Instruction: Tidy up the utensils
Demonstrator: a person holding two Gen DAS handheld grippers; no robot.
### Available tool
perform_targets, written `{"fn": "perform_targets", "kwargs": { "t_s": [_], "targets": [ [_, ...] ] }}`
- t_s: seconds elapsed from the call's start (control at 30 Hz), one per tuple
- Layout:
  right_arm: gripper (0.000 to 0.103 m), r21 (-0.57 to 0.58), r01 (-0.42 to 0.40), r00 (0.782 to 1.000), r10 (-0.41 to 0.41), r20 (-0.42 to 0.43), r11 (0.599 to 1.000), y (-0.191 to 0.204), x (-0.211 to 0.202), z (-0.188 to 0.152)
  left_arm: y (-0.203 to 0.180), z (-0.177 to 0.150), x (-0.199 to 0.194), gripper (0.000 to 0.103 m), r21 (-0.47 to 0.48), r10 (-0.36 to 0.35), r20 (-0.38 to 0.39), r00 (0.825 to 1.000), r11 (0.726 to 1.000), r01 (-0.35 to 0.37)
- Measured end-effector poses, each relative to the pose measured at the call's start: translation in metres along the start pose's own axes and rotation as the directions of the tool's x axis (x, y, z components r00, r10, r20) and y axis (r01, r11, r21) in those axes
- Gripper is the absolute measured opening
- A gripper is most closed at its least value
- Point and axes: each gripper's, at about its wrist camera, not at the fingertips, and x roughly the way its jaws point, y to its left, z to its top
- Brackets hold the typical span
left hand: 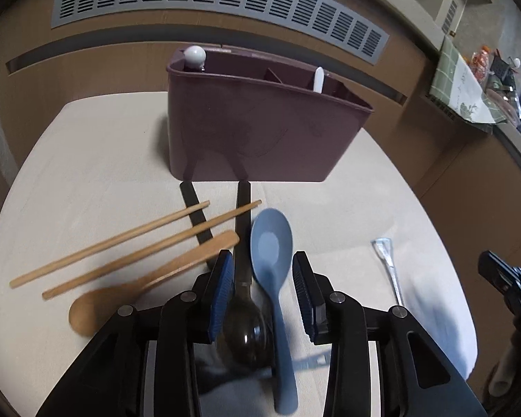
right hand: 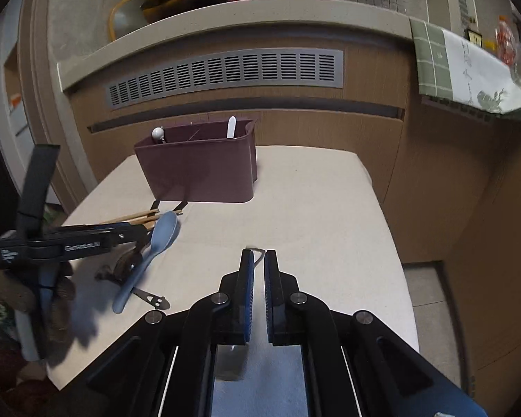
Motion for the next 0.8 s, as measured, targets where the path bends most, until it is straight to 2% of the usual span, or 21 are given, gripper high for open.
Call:
{"fn": "perform_targets", "kwargs": {
  "t_s": [0.07, 0.13, 0.2, 0.33, 0.43, 0.63, 0.73, 0.8],
  "targets": [
    [0.01, 0.02, -0.058, 0.997, 0.058, -0.04, 0.998, -0.008, 0.008, -0.004, -0.005, 0.005, 0.014, 0.037, 0.024, 0.016, -0.025, 1.0, 1.0, -0.015],
    [0.013, 0.031, -0.072, 0.996, 0.073, -0.059, 0.997, -0.009, 0.013, -0.014, -0.015, 0.009, 0.029, 0.038, 0.076, 0.03, -0.049, 0.998, 0.997, -0.026],
    [0.017, 0.031, -0.059, 0.995, 0.062, -0.082, 0.998, -0.008, 0.017, -0.027, -0.027, 0.012, 0.036, 0.038, 0.133, 0.048, -0.038, 0.998, 0.99, -0.042],
    [0.017, 0.051, -0.043, 0.991, 0.049, -0.128, 0.998, -0.011, 0.026, -0.041, -0.046, 0.014, 0.054, 0.038, 0.192, 0.028, -0.101, 0.994, 0.981, -0.008],
    [0.019, 0.055, -0.026, 0.987, 0.035, -0.157, 0.998, -0.013, 0.037, -0.042, -0.054, 0.009, 0.056, 0.038, 0.243, 0.063, -0.076, 0.995, 0.969, -0.043],
    [0.021, 0.091, -0.055, 0.976, 0.073, -0.208, 0.994, -0.009, 0.075, -0.033, -0.043, 0.011, 0.055, 0.038, 0.212, 0.036, -0.1, 0.994, 0.977, -0.015],
    [0.022, 0.1, -0.023, 0.974, 0.044, -0.22, 0.995, -0.006, 0.097, -0.019, -0.036, 0.012, 0.053, 0.038, 0.189, 0.009, -0.103, 0.995, 0.982, 0.011],
    [0.027, 0.109, -0.008, 0.972, 0.033, -0.231, 0.994, -0.004, 0.109, -0.009, -0.031, 0.011, 0.051, 0.038, 0.161, -0.021, -0.098, 0.995, 0.986, 0.037]
  ]
}}
